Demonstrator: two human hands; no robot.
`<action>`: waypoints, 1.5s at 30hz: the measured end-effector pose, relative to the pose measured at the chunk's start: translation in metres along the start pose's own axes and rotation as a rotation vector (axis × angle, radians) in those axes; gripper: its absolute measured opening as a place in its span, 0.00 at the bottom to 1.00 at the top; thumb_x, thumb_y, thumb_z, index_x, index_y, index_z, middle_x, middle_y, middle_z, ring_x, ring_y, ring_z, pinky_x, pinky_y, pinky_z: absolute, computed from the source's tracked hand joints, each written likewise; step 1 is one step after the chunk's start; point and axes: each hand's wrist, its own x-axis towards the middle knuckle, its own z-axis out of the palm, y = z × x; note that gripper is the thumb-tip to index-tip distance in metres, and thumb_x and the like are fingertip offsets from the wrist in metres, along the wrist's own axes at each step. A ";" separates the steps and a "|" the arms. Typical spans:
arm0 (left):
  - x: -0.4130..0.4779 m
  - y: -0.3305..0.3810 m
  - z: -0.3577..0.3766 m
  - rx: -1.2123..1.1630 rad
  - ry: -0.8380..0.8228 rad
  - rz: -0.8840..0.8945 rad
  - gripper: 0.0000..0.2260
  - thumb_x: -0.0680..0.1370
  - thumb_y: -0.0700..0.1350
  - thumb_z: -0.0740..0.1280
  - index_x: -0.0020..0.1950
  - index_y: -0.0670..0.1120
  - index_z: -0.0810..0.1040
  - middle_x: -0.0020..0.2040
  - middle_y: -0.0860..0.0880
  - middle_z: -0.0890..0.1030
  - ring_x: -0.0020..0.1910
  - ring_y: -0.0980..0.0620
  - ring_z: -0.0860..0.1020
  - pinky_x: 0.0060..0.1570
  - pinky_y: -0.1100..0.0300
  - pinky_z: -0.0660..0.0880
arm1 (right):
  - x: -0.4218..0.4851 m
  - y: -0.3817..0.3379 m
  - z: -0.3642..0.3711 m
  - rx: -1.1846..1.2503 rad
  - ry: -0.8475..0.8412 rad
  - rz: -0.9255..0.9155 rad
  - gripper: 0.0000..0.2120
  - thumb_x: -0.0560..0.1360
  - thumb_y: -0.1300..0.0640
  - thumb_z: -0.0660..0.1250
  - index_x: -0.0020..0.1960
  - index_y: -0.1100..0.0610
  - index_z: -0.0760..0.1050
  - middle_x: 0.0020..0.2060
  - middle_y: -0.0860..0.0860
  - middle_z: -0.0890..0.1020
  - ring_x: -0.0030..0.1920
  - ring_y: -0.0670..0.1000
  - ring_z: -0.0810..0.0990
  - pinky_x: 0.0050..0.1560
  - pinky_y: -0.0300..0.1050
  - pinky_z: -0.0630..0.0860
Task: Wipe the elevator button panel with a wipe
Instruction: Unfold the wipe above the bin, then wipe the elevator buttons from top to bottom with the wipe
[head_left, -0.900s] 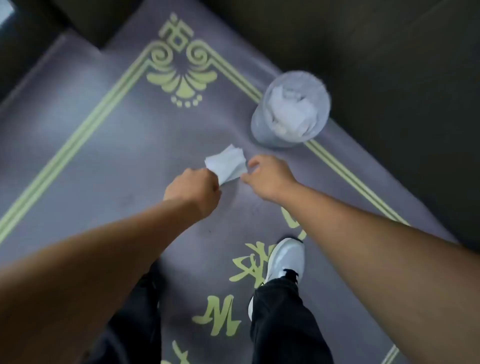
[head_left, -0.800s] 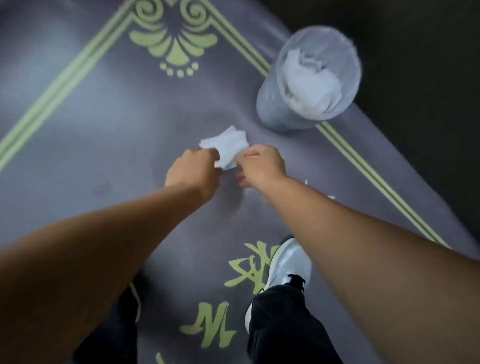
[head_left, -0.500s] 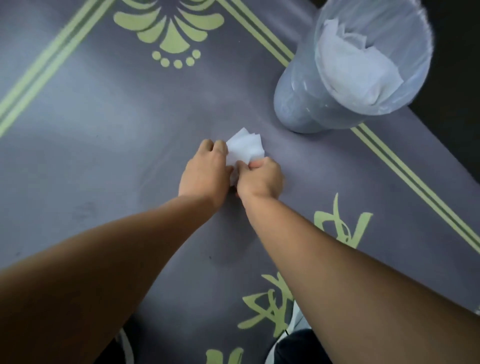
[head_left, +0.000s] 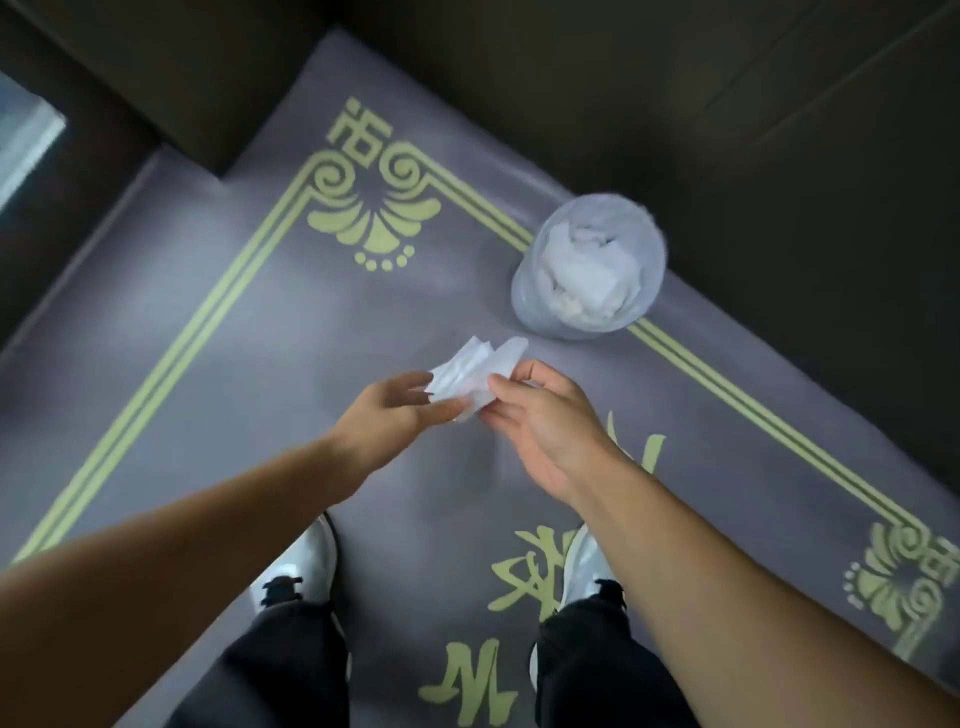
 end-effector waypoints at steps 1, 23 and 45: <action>-0.024 0.019 -0.006 -0.036 -0.021 0.005 0.39 0.67 0.59 0.78 0.74 0.49 0.71 0.63 0.52 0.79 0.62 0.52 0.77 0.57 0.57 0.70 | -0.024 -0.021 0.002 0.035 -0.051 -0.012 0.05 0.78 0.71 0.63 0.49 0.63 0.74 0.49 0.66 0.79 0.52 0.62 0.81 0.63 0.57 0.77; -0.601 0.424 0.034 0.149 -0.677 0.340 0.27 0.67 0.52 0.79 0.65 0.54 0.77 0.66 0.44 0.82 0.60 0.41 0.83 0.64 0.41 0.77 | -0.664 -0.355 0.025 0.040 -0.111 -0.595 0.23 0.64 0.66 0.58 0.56 0.70 0.79 0.48 0.60 0.78 0.48 0.57 0.76 0.54 0.50 0.72; -0.735 0.592 0.212 0.192 -0.699 0.942 0.11 0.78 0.45 0.70 0.54 0.39 0.85 0.53 0.41 0.87 0.51 0.44 0.85 0.48 0.53 0.83 | -0.794 -0.501 -0.134 0.365 -0.019 -1.010 0.15 0.73 0.59 0.71 0.58 0.60 0.75 0.57 0.59 0.82 0.54 0.60 0.81 0.52 0.57 0.77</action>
